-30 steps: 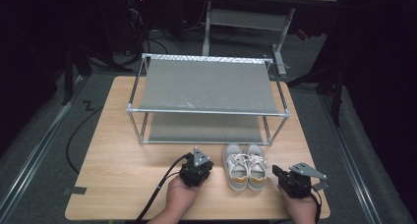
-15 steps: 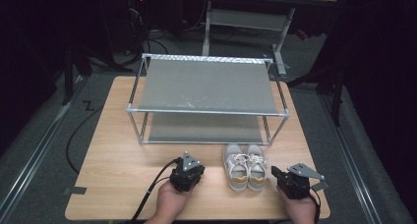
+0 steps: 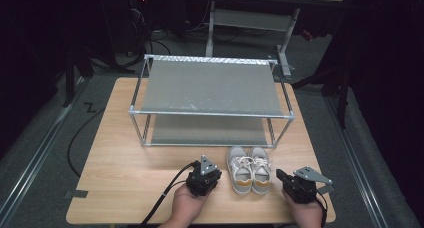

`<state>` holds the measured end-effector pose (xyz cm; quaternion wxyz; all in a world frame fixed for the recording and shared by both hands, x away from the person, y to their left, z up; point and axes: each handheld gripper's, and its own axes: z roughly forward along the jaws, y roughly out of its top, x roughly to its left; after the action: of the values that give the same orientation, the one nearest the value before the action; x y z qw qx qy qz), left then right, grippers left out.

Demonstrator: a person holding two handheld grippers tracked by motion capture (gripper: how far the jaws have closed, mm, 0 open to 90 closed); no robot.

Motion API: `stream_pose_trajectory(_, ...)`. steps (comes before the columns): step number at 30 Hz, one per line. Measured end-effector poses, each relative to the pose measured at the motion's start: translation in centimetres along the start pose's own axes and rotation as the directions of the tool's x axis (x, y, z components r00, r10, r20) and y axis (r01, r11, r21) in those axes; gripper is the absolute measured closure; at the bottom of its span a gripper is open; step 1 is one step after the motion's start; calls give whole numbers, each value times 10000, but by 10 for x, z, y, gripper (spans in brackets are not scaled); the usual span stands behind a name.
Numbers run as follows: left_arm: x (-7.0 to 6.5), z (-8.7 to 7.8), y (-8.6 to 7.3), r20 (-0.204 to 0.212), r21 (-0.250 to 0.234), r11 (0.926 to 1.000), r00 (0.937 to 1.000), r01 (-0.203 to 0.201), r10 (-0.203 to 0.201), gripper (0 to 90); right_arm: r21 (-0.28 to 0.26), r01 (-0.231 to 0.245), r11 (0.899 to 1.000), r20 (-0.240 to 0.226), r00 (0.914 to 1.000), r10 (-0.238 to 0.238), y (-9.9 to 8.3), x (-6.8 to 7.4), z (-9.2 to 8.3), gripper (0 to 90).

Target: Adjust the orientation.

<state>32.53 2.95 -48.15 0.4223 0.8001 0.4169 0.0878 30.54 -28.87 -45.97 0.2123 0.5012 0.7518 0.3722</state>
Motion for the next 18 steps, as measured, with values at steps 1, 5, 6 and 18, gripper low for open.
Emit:
stream_pose_trajectory(1,0,-1,1,-47,7,10000,10000,6,-6,849,-38,15,10000,-25,10000,-15,0,0,-1,891)
stream_pose_trajectory(5,-4,-4,4,50,-110,9999,10000,-13,14,835,-103,-30,9999,-222,9997,28,1,3,-4,864)
stream_pose_trajectory(6,-4,-4,4,50,-110,9999,10000,-13,14,832,-103,-30,9999,-222,9997,28,1,3,-4,864)
stream_pose_trajectory(18,-19,-5,12,54,-479,9986,9998,-202,204,801,-598,41,9982,-258,9997,-56,7,13,-13,815)
